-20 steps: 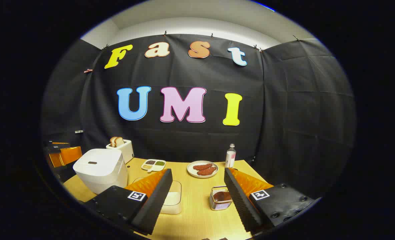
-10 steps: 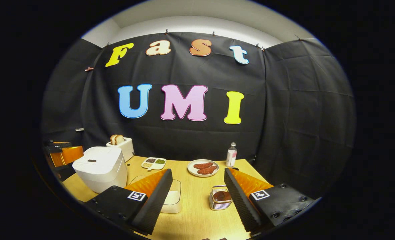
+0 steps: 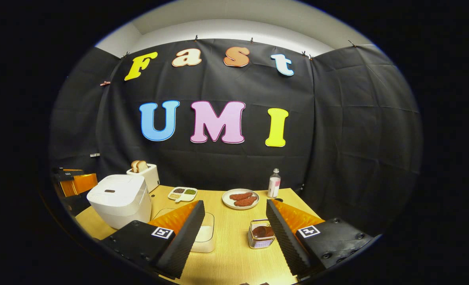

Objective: Close the left gripper, press the button to open the rice cooker; take a wooden spoon from the chopstick holder with the right hand, scoop a spoonful of rice and pour it into the rice cooker, then put the wooden spoon back into the chopstick holder.

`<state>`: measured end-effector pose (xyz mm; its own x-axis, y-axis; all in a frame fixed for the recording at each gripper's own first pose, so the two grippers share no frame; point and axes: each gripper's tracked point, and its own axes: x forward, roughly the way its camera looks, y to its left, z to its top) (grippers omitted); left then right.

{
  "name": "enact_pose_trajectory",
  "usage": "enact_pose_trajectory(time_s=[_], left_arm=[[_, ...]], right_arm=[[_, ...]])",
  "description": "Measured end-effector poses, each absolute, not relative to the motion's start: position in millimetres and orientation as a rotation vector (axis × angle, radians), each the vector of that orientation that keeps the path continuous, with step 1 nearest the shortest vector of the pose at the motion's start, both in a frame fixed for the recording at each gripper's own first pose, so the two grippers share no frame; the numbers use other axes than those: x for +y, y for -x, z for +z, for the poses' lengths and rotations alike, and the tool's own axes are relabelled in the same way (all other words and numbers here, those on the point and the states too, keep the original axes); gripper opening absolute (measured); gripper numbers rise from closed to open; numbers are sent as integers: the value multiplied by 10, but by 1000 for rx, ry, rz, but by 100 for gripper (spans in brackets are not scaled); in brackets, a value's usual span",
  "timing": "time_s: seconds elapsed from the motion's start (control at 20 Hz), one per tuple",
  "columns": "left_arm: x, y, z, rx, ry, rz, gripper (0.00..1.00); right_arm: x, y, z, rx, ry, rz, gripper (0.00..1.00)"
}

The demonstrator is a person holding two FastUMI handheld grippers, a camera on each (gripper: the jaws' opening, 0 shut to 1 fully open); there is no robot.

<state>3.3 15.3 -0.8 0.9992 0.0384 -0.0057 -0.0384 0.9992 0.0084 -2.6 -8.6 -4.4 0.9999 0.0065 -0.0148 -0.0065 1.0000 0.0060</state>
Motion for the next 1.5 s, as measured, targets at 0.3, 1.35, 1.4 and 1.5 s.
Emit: enact_pose_trajectory(time_s=[0.3, 1.35, 1.4, 1.5], left_arm=[[533, -208, 78, 22, -20, 106, 95], [1266, -1271, -347, 264, 43, 95, 10], [1246, -1322, -400, 280, 47, 75, 7], [1247, -1381, -550, 326, 56, 65, 7]], right_arm=[[-118, 54, -30, 12, -14, 3, 98], [-548, 318, -197, 56, 22, -52, 98], [-583, 331, -204, 59, 21, -57, 98], [-660, 350, -236, 67, 19, -69, 98]])
